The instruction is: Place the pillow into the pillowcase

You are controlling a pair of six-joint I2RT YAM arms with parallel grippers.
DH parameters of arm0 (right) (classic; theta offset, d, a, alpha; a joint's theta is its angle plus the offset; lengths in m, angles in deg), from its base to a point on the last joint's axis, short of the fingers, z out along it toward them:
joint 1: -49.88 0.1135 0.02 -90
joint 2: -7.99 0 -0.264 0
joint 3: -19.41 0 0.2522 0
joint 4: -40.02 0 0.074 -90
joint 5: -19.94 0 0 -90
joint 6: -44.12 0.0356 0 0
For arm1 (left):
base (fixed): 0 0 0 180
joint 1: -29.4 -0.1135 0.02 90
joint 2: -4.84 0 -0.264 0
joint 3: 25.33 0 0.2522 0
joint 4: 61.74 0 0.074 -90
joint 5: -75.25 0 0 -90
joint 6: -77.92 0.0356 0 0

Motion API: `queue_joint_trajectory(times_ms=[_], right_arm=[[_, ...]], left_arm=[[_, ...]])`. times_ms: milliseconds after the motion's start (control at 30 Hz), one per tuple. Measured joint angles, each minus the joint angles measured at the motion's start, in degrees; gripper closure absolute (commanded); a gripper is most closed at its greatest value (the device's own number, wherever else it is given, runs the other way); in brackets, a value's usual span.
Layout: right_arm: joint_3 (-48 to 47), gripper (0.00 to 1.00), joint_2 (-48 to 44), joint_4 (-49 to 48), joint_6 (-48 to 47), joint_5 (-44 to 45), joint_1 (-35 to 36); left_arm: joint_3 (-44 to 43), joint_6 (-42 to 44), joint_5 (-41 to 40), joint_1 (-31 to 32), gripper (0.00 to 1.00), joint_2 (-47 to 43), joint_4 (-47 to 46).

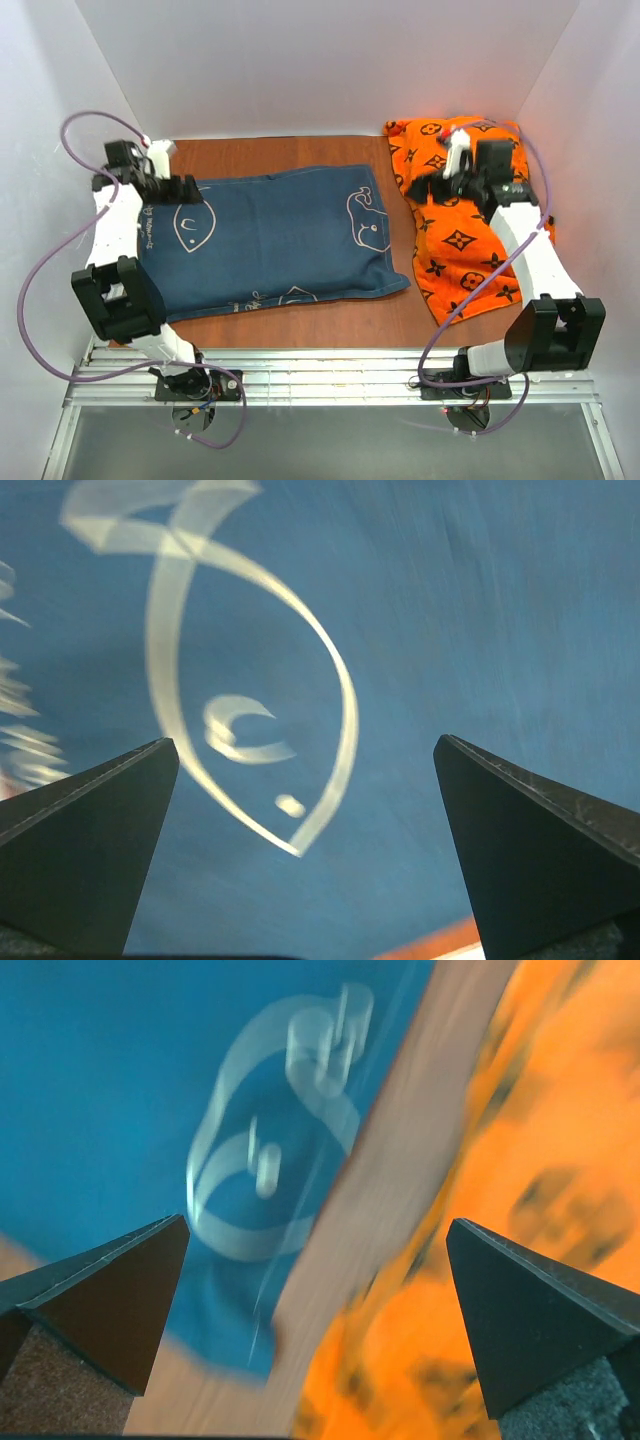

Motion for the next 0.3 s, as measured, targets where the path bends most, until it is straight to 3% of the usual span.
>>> queue_joint_trajectory(times_ms=[167, 300], right_arm=[[16.26, 0.01, -5.27, 5.88, -0.9, 1.14, 0.0], [20.65, 0.01, -10.45, 7.28, -0.79, 1.38, 0.0]], left_arm=[[17.03, -1.81, -3.82, 8.17, 0.02, -6.03, -3.74], [20.94, -3.63, -4.52, 15.96, 0.02, -5.95, -6.23]])
